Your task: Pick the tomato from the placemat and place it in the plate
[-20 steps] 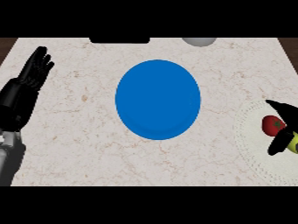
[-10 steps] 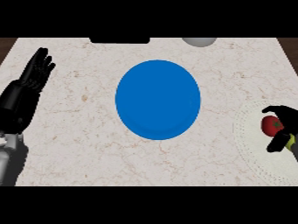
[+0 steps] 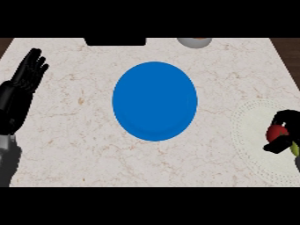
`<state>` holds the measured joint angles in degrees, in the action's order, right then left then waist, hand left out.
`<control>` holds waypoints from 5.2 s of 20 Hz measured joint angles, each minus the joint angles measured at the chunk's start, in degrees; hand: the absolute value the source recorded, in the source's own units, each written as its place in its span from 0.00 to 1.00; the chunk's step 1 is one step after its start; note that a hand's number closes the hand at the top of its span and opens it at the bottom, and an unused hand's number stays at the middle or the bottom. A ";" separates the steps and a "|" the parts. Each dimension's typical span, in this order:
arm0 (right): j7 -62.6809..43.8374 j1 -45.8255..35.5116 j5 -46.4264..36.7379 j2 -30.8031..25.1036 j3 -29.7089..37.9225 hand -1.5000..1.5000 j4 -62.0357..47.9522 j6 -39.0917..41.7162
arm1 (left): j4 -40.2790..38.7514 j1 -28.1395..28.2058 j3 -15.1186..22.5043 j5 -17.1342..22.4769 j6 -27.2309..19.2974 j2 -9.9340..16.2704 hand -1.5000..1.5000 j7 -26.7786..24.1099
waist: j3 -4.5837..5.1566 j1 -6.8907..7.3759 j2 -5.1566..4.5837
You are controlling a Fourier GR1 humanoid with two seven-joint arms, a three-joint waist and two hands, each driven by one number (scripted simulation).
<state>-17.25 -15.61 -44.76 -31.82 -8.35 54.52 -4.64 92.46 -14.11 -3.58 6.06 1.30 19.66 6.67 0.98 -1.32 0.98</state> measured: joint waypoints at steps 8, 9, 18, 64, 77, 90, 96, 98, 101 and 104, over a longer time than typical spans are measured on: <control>-12.39 19.32 -4.21 -0.73 -0.31 1.00 25.65 -8.08 | 0.27 0.88 -0.59 -0.82 -0.81 -0.28 0.50 -0.03 | -0.37 -1.65 0.10; -13.46 21.47 -4.17 -0.61 -0.70 1.00 29.96 -7.95 | 0.16 0.86 -0.73 -0.79 -0.78 -0.28 0.50 -0.11 | -0.44 -1.72 0.04; -18.36 28.65 -5.60 2.39 -5.99 1.00 62.01 -8.03 | 0.89 0.94 -0.50 -0.49 0.23 -0.60 0.50 -0.02 | -0.81 -0.37 -0.43; -12.26 -39.09 17.57 31.80 -12.12 0.00 -17.98 -29.80 | -1.78 -6.01 1.07 -4.07 2.84 -5.31 0.50 0.89 | -1.05 5.50 -2.10; 7.31 -37.39 35.37 31.82 -6.25 0.00 -14.35 -42.94 | -1.79 -4.17 -1.06 -3.59 3.43 -4.45 0.50 0.47 | -1.04 3.49 -1.50; 13.15 -15.59 40.45 23.58 -1.70 0.00 10.46 -35.76 | -1.18 -1.55 -3.78 -3.41 4.35 -3.56 0.50 -0.29 | -0.99 0.75 -0.80; 15.15 -2.52 43.35 16.51 0.58 0.00 22.81 -28.59 | 0.95 -0.51 -3.05 -4.40 3.62 -4.61 0.50 0.94 | -0.98 0.68 -0.77; 16.68 1.49 44.41 14.86 2.00 0.00 25.95 -26.58 | 1.44 0.33 -3.28 -4.19 4.03 -4.72 0.50 0.52 | -0.98 0.77 -0.80; 17.59 5.41 45.74 12.64 4.29 0.00 29.31 -23.14 | 1.25 -0.77 -3.89 -3.79 4.63 -4.37 0.50 1.55 | -0.98 0.85 -0.86; 18.40 9.45 46.18 11.09 6.31 0.00 32.51 -20.42 | 2.15 -0.75 -4.09 -3.78 4.82 -4.54 0.50 2.13 | -0.98 0.94 -0.88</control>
<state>1.15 -6.16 1.42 -20.73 -2.04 87.03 -25.06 94.61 -14.86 -7.68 2.27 6.12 15.12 8.79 0.00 -0.38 0.10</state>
